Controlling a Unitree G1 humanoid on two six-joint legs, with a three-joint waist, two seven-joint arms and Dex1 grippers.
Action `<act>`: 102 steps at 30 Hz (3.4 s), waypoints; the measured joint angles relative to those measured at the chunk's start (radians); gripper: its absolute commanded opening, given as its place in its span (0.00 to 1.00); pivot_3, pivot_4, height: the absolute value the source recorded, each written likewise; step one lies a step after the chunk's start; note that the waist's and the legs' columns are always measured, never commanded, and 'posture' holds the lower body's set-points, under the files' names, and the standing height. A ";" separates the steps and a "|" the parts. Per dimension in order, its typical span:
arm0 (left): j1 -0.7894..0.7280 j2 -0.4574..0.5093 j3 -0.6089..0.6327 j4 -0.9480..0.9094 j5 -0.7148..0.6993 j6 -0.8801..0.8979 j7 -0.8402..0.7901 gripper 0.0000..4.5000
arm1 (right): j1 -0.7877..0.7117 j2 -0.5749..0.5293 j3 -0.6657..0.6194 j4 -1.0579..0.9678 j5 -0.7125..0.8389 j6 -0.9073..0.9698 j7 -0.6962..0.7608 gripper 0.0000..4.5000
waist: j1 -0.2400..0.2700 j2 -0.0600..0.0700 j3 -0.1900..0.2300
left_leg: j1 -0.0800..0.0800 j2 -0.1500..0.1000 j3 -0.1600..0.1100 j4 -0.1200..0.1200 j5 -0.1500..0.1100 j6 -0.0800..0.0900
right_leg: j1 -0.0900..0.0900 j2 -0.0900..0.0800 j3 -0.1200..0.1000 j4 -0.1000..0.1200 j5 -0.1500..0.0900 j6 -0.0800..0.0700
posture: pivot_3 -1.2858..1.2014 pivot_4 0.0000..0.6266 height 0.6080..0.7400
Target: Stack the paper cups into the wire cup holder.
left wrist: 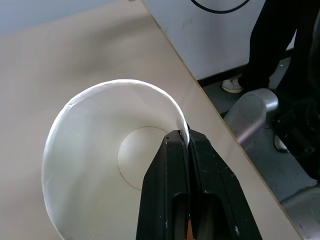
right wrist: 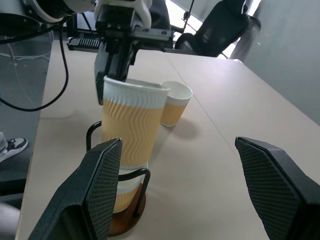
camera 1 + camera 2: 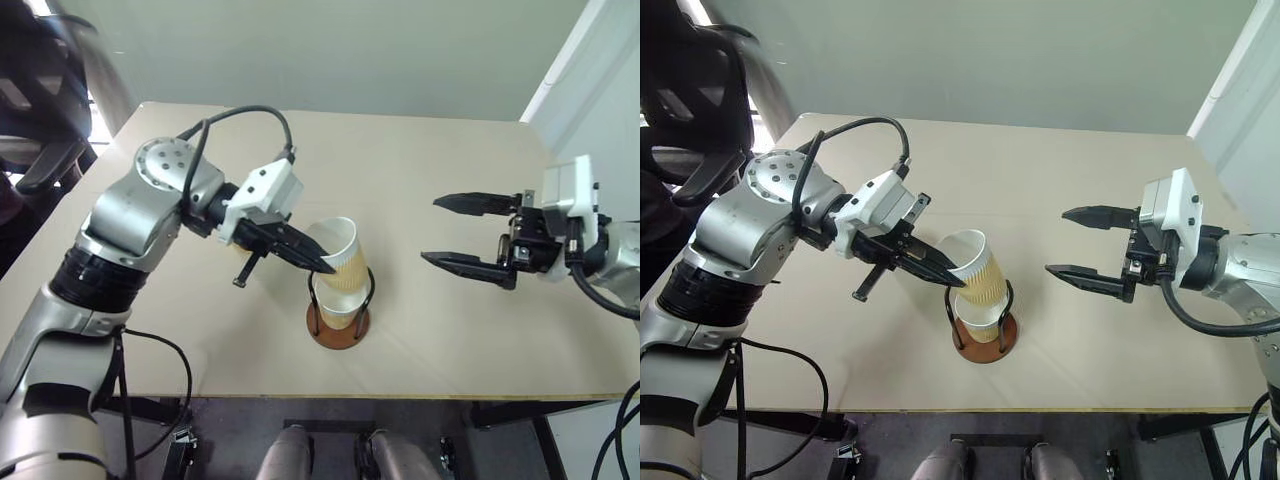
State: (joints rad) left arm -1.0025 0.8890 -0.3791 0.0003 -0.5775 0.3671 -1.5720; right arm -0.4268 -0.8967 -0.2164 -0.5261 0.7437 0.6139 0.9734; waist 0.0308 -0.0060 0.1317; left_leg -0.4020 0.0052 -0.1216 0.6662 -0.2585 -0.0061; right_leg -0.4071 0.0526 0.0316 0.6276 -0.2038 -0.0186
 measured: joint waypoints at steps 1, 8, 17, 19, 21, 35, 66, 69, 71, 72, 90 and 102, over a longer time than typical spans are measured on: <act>0.000 0.010 -0.006 0.000 -0.007 0.000 0.000 0.00 | 0.005 0.000 0.000 -0.001 0.000 0.000 -0.003 0.82 | 0.000 0.000 0.000 | 0.000 0.000 0.000 0.000 0.000 0.000 | 0.000 0.000 0.000 0.000 0.000 0.000 | 0.52 0.24 1.00; -0.001 0.054 -0.036 0.003 -0.024 -0.021 0.000 0.00 | 0.011 0.000 0.000 -0.002 0.001 0.001 -0.014 0.82 | 0.001 0.000 0.000 | 0.000 0.000 0.000 0.000 0.000 0.000 | 0.000 0.000 0.000 0.000 0.000 0.000 | 0.52 0.24 1.00; -0.001 0.052 -0.075 -0.002 -0.023 -0.033 0.000 0.00 | 0.011 0.000 0.000 -0.012 0.002 0.001 -0.024 0.82 | -0.001 0.000 0.000 | 0.000 0.000 0.000 0.000 0.000 0.000 | -0.001 0.000 0.001 0.000 0.000 0.001 | 0.52 0.24 1.00; -0.001 0.058 -0.078 0.000 -0.022 -0.042 0.000 0.00 | 0.011 0.000 0.000 -0.013 0.002 0.001 -0.028 0.82 | 0.000 0.000 0.000 | 0.000 0.000 0.000 0.000 0.000 0.000 | -0.001 0.000 0.001 0.000 0.000 0.001 | 0.52 0.24 1.00; -0.001 0.061 -0.086 0.005 -0.015 -0.048 0.000 0.00 | 0.011 0.000 0.000 -0.014 0.003 0.001 -0.031 0.82 | 0.000 0.000 0.000 | 0.000 0.000 0.000 0.000 0.000 0.001 | -0.001 0.000 0.001 0.000 0.000 0.001 | 0.52 0.24 1.00; -0.013 0.052 -0.103 0.049 0.015 -0.081 0.000 0.05 | 0.011 0.000 0.000 -0.015 0.004 0.002 -0.041 0.82 | 0.000 0.000 0.000 | -0.001 -0.001 0.000 0.000 0.000 0.001 | -0.001 0.000 0.001 0.000 0.000 0.001 | 0.52 0.24 1.00; -0.015 0.134 0.232 0.203 0.118 0.000 0.026 0.77 | 0.016 -0.193 0.083 0.160 -0.219 -0.207 0.208 0.82 | -0.010 0.003 0.000 | -0.003 -0.004 0.001 0.000 0.000 0.004 | -0.003 -0.003 0.002 -0.001 0.000 0.005 | 0.52 0.24 1.00; 0.005 0.162 0.219 0.401 0.289 -0.085 0.123 0.77 | -0.020 -0.176 0.102 0.181 -0.220 -0.218 0.229 0.82 | -0.007 0.008 -0.002 | -0.002 -0.004 0.000 0.000 0.000 0.006 | -0.003 -0.003 0.003 0.001 0.000 0.005 | 0.52 0.24 1.00; 0.005 0.126 0.204 0.534 0.378 -0.130 0.196 0.77 | -0.043 -0.175 0.112 0.189 -0.218 -0.222 0.248 0.82 | 0.002 0.008 -0.002 | -0.003 -0.004 0.000 0.000 0.002 0.007 | -0.003 -0.003 0.003 0.001 0.001 0.004 | 0.52 0.24 1.00; 0.005 0.103 0.194 0.587 0.413 -0.151 0.220 0.77 | -0.055 -0.174 0.112 0.193 -0.218 -0.225 0.257 0.82 | 0.005 0.008 -0.002 | -0.004 -0.005 -0.001 0.001 0.003 0.008 | -0.004 -0.004 0.003 0.001 0.001 0.004 | 0.52 0.24 1.00; -0.065 -0.122 0.124 1.027 0.694 -0.430 0.352 0.56 | -0.021 -0.172 0.102 0.149 -0.216 -0.201 0.239 0.82 | 0.008 0.007 -0.002 | -0.009 -0.007 0.000 0.002 0.004 0.009 | -0.007 -0.005 0.003 -0.001 0.005 0.008 | 0.52 0.24 1.00; -0.109 -0.075 0.149 0.981 0.666 -0.468 0.108 0.01 | -0.012 -0.172 0.062 0.131 -0.189 -0.189 0.231 0.82 | 0.004 0.007 -0.002 | -0.012 -0.008 0.000 0.002 0.006 0.010 | -0.009 -0.005 0.003 -0.001 0.006 0.009 | 0.52 0.24 1.00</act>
State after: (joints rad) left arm -1.1115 0.8137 -0.2302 0.9813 0.0884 -0.1007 -1.4638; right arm -0.4392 -1.0687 -0.1542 -0.3954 0.5543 0.4248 1.2041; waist 0.0353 0.0012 0.1298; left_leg -0.4136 -0.0023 -0.1214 0.6687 -0.2525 0.0041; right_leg -0.4162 0.0474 0.0344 0.6263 -0.1979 -0.0094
